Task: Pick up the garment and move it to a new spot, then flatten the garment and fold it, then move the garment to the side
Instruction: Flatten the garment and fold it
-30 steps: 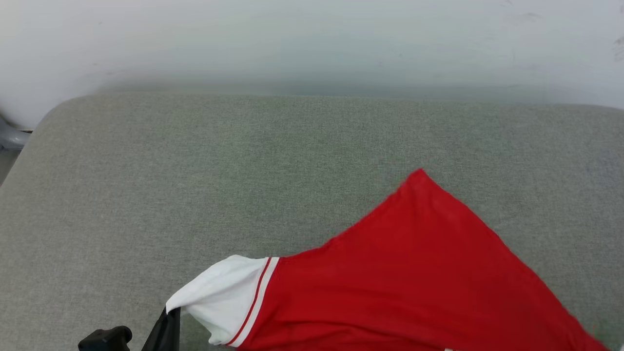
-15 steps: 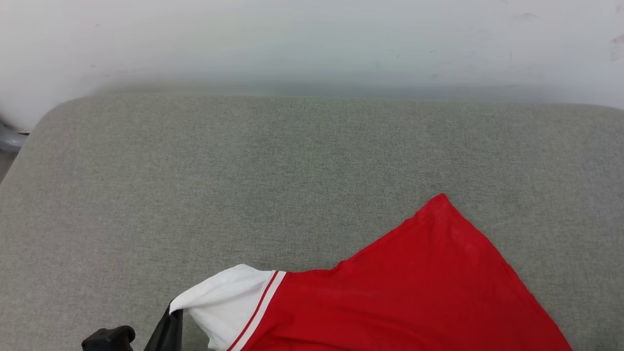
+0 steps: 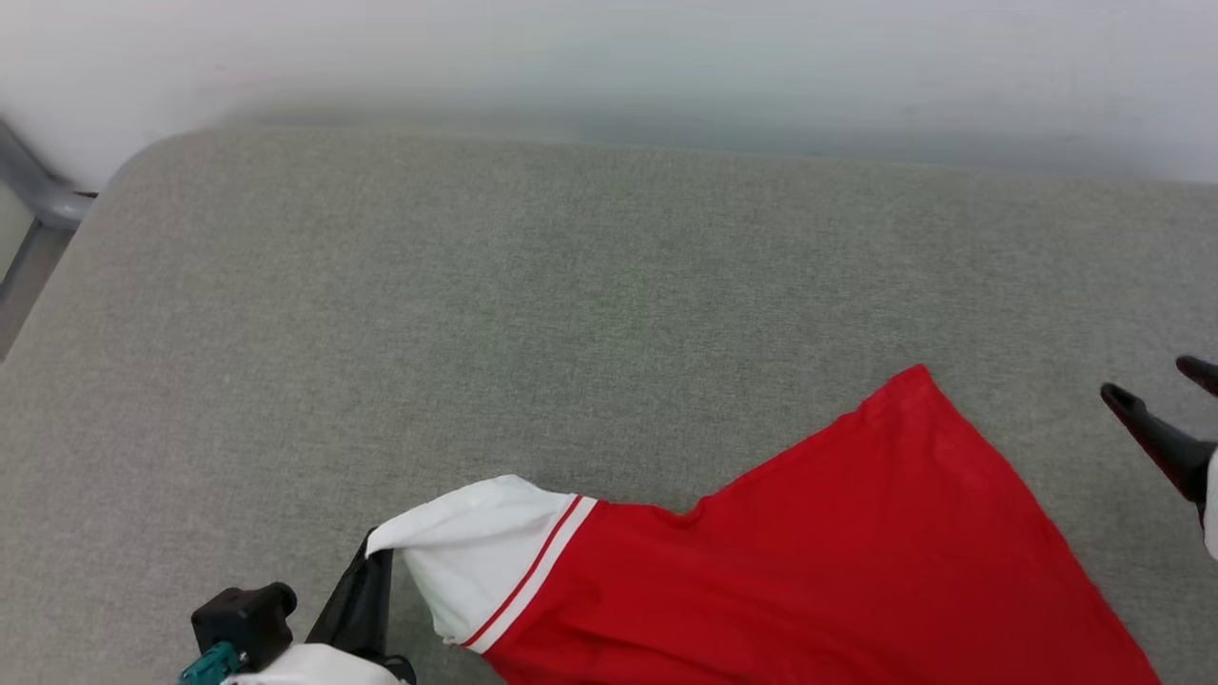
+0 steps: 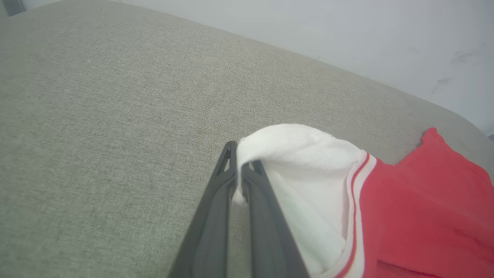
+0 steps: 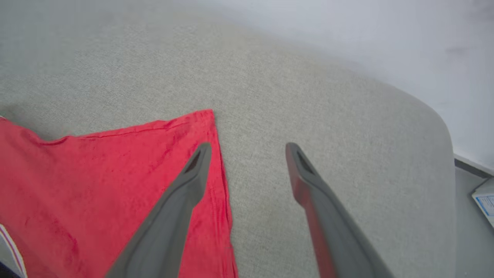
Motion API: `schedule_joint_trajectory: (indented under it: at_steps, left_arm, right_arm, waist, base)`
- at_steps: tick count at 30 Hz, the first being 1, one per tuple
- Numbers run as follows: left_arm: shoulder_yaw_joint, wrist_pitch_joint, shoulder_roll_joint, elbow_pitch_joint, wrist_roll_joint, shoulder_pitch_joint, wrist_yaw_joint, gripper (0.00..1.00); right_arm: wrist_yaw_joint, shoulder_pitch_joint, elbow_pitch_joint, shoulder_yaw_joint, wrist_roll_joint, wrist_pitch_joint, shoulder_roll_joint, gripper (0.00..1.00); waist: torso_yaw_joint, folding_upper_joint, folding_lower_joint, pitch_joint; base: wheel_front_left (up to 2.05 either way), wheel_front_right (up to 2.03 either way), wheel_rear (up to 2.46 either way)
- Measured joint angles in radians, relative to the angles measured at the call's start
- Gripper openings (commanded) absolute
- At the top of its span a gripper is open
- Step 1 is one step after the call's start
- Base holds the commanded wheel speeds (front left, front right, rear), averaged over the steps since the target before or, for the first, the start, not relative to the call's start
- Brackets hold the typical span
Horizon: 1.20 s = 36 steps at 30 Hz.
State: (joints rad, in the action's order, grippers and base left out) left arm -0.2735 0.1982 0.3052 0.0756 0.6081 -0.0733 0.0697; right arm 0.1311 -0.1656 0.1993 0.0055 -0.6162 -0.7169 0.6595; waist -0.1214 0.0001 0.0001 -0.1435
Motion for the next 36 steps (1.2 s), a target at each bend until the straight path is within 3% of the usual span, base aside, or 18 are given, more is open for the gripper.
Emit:
schedule_joint_trajectory:
  at_steps: [10,14,22,30,31,32,36]
  left_arm:
    - [-0.032,0.016,-0.03,0.036,-0.011,0.092,-0.027,0.0]
    - [-0.042,0.027,-0.045,0.055,-0.016,0.126,-0.043,0.0]
    - [-0.057,0.04,-0.068,0.082,-0.023,0.179,-0.061,0.0]
    - [-0.057,0.051,-0.083,0.11,-0.027,0.202,-0.071,0.0]
    - [-0.055,0.052,-0.083,0.113,-0.027,0.202,-0.071,0.0]
    - [-0.054,0.052,-0.083,0.115,-0.028,0.202,-0.071,0.0]
    - [-0.053,0.053,-0.082,0.122,-0.032,0.202,-0.072,0.0]
  right_arm:
    - [0.0,-0.294,-0.129,0.28,0.009,-0.197,0.039,1.0]
    - [0.0,-0.398,-0.258,0.398,0.004,-0.26,0.034,1.0]
    - [0.0,-0.473,-0.454,0.513,-0.004,-0.21,0.005,1.0]
    - [-0.002,-0.514,-0.529,0.641,-0.034,-0.146,0.035,1.0]
    - [-0.002,-0.518,-0.532,0.651,-0.034,-0.126,0.038,0.66]
    - [-0.002,-0.521,-0.538,0.661,-0.035,-0.106,0.04,0.0]
    - [0.0,-0.531,-0.562,0.675,-0.065,-0.014,0.029,0.0]
  waist:
    - [-0.062,0.0,0.0001,-0.082]
    - [-0.089,0.0,0.0001,-0.123]
    - [-0.123,0.0,0.0001,-0.186]
    - [-0.135,-0.0001,-0.0002,-0.211]
    - [-0.133,-0.0001,-0.0002,-0.21]
    - [-0.13,-0.0001,-0.0003,-0.208]
    - [-0.12,0.0,-0.0001,-0.191]
  base:
    - [0.0,0.0,0.0]
    - [0.0,0.0,0.0]
    - [0.0,0.0,0.0]
    - [0.0,0.0,0.0]
    - [0.0,0.0,0.0]
    - [0.0,0.0,0.0]
    - [0.0,0.0,0.0]
